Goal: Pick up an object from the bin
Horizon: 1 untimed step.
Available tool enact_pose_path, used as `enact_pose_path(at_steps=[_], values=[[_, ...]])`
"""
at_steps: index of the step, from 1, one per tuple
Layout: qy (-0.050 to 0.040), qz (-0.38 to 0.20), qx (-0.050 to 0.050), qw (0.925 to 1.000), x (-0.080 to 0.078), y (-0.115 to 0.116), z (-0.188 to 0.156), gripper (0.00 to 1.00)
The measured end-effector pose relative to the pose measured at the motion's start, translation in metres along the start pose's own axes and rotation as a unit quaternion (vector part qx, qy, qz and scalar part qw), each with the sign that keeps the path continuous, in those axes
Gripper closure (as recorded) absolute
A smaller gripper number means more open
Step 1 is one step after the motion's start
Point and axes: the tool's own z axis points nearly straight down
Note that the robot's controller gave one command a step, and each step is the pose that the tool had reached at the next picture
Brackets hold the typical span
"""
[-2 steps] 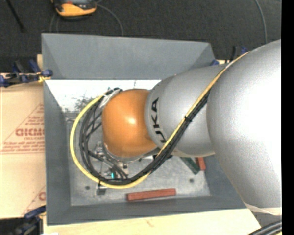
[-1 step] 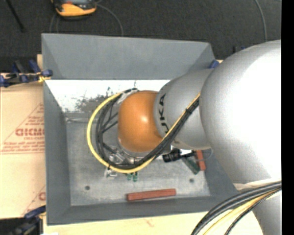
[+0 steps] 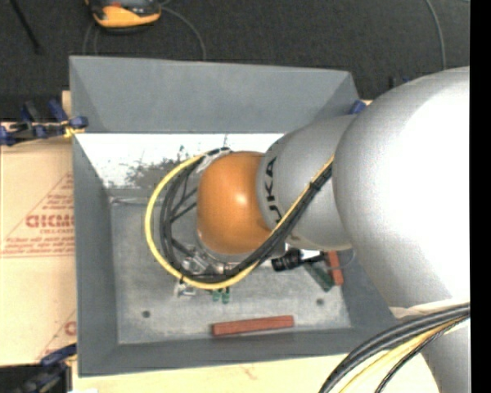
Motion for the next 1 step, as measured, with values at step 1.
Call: enact_pose_path(at_steps=[1], values=[[-0.0002, -0.019, 0.003, 0.9998, 0.0031, -0.0148, -0.0958, 0.0]])
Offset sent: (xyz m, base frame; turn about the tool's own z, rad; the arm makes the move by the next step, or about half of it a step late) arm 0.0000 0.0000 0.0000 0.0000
